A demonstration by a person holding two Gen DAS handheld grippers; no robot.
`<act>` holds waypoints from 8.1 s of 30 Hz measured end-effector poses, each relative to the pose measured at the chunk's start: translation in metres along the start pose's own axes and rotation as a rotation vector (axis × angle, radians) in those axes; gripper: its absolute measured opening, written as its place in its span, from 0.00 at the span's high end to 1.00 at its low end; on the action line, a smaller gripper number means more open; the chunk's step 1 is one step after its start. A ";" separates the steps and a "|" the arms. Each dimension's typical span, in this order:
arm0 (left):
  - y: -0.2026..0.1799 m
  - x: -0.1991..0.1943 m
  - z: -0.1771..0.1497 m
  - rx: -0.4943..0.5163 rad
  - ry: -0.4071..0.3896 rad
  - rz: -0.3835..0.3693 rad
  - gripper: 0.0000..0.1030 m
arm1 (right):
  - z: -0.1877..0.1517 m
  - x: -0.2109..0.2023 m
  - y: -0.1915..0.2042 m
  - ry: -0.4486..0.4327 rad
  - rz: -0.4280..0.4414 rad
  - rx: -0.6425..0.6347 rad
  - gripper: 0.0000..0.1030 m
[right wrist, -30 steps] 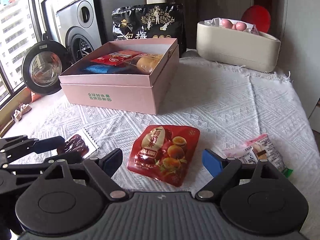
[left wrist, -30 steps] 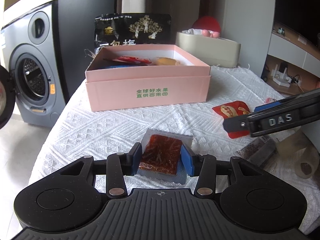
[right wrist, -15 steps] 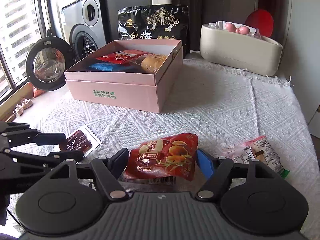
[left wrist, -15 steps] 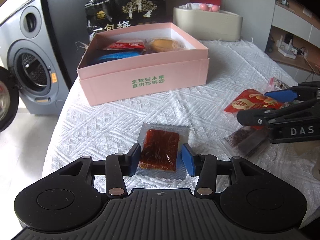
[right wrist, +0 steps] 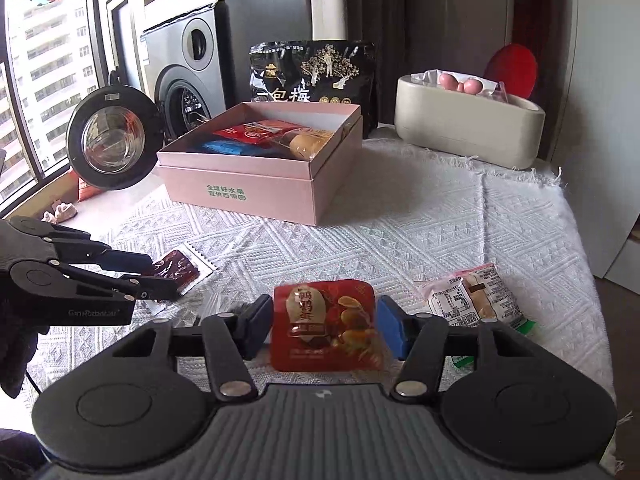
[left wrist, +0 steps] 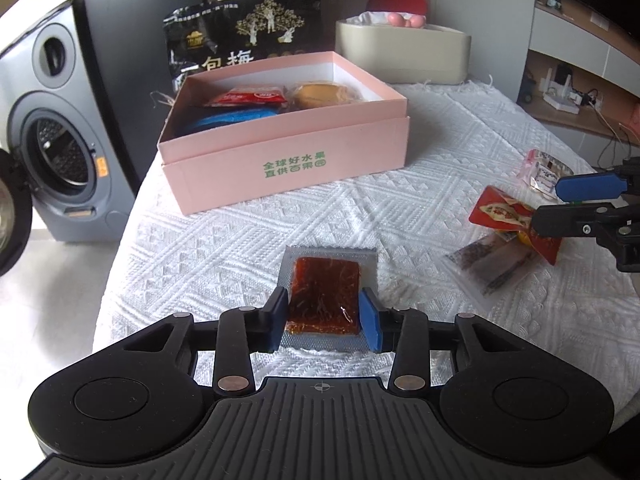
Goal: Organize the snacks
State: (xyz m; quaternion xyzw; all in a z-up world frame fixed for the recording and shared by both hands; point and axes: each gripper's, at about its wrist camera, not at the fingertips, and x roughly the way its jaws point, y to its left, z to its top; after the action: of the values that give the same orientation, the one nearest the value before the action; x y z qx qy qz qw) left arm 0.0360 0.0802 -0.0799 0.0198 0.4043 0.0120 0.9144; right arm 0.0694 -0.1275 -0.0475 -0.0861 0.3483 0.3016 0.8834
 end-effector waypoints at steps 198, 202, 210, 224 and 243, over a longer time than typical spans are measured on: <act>-0.067 0.020 0.017 0.095 -0.011 -0.233 0.53 | 0.014 0.056 -0.060 0.116 -0.159 0.179 0.56; -0.064 0.018 0.013 0.086 -0.030 -0.239 0.56 | 0.012 0.029 -0.059 0.106 -0.111 0.165 0.66; -0.045 -0.009 -0.004 0.021 -0.086 -0.264 0.62 | 0.020 -0.034 -0.044 0.011 -0.033 0.091 0.79; -0.020 -0.028 -0.006 -0.055 -0.101 -0.195 0.62 | -0.010 -0.031 -0.041 0.084 -0.050 0.044 0.34; -0.009 -0.007 -0.003 -0.166 0.023 -0.169 0.62 | -0.027 0.000 -0.014 0.118 -0.241 -0.261 0.35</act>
State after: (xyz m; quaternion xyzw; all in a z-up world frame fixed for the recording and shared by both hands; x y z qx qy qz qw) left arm 0.0290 0.0714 -0.0767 -0.0903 0.4127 -0.0313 0.9058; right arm 0.0622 -0.1484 -0.0688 -0.2586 0.3447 0.2306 0.8724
